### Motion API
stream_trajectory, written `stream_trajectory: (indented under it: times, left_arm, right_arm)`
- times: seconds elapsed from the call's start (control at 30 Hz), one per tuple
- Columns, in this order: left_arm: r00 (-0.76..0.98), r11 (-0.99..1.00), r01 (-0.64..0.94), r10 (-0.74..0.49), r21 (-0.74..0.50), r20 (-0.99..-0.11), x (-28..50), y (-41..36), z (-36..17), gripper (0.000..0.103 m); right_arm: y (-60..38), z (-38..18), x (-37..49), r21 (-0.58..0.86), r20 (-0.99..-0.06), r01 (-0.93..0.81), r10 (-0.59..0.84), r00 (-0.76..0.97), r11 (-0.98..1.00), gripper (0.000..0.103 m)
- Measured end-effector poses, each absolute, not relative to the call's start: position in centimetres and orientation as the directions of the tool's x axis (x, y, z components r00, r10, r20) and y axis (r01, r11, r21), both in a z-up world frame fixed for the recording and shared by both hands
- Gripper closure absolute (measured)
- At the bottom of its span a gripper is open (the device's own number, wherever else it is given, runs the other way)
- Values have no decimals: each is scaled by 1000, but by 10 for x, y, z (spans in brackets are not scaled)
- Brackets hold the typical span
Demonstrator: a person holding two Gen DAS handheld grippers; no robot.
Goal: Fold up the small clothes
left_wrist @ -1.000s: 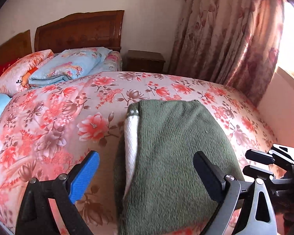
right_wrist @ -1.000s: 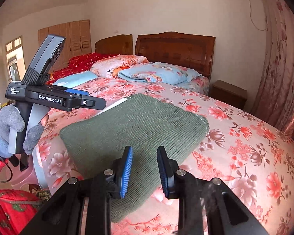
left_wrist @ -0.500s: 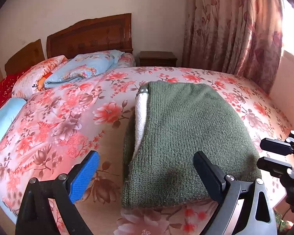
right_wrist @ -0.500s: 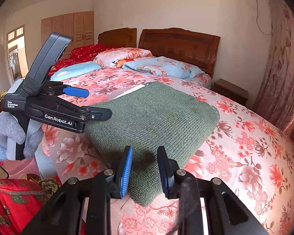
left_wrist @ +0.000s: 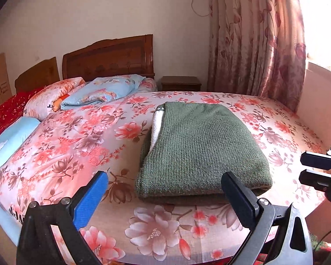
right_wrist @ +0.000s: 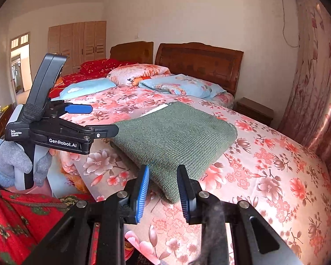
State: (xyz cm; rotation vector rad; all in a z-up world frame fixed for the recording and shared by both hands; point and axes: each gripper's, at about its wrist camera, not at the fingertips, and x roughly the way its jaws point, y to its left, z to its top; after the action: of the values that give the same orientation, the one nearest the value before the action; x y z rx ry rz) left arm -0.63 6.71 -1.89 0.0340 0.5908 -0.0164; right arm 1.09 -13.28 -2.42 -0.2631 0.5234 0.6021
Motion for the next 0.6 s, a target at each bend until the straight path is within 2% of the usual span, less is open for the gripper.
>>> stream_trajectory:
  times: [0.17, 0.43, 0.6]
  left_arm:
    - [833, 995, 41, 18, 96, -553, -16, 44, -21, 0]
    - [877, 993, -34, 83, 112, -474, -27, 38, 4, 0]
    - [866, 989, -54, 116, 140, -486, -27, 32, 2, 0]
  right_arm:
    - [-148, -28, -6, -54, -550, -537, 425, 719, 842, 76]
    - [-175, -39, -3, 76, -623, -385, 345, 702, 920, 73]
    - [-184, -48, 4, 150, -620, -338, 355, 700, 929, 73]
